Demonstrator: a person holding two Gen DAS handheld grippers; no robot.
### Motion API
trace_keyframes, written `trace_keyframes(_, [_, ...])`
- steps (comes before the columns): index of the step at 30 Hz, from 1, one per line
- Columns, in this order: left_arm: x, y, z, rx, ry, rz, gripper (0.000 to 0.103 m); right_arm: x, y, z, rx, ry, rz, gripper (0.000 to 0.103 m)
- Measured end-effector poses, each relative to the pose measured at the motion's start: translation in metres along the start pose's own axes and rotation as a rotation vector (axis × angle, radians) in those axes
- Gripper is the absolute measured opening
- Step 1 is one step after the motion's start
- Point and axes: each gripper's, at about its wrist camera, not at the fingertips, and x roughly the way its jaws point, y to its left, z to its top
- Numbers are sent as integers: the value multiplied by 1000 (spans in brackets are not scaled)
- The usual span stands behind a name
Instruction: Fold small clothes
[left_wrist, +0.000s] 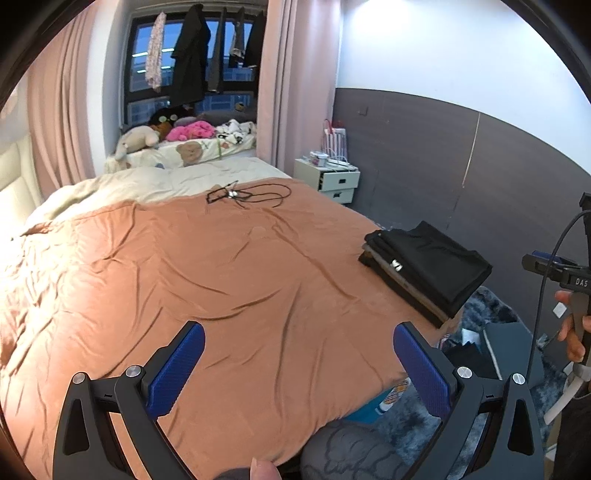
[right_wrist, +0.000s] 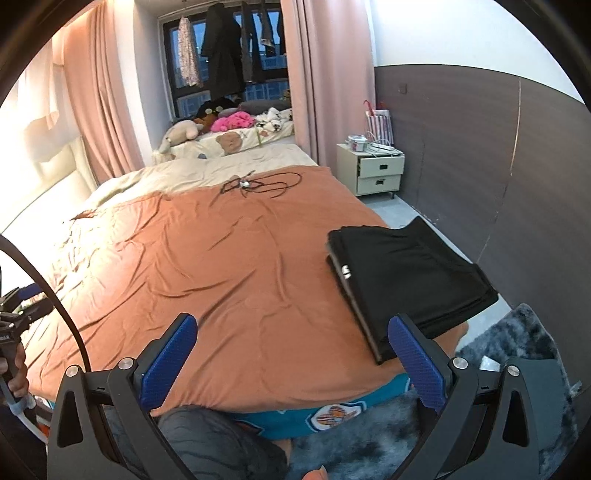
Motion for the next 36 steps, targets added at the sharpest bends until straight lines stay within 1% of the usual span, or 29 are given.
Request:
trace_keyframes(4, [-19,10,-20,-22,-13,39,103,0,7,-13,-4,-9,20,103])
trace_keyframes(8, [-34,25,-38,-71,-30,73,103,0,19,-24,-10,-19,10,103])
trace_keyframes(11, [-46,35,-51,-91,-40,109,103,0,27,-34,-9,-26,29,103])
trace_keyframes(17, [-65,44,-78,-104,-64,165,103,0,39,-56,3,-32,53,103])
trace_keyframes(21, [-78,45,-97,-109,-78,182,103,-1,49,-73,-3,-35,58,103])
trace_keyframes(24, [-85,44,-109,-110,-88,199,103,0,51,-77,2,-34,60,103])
trace_keyframes(28, [-94,40,-127,-116,-105,224,103,-4,55,-91,4,-27,70,103])
trace_keyframes(31, [-100,38,-141,-126,-107,216,103,-7,56,-99,5,-25,65,103])
trace_keyframes(33, [-104,35,-149,-133,-110,226,103,-10,57,-103,8,-26,71,103])
trace_keyframes(36, [-109,35,-155,-147,-118,227,103,-16,62,-110,7,-40,71,103])
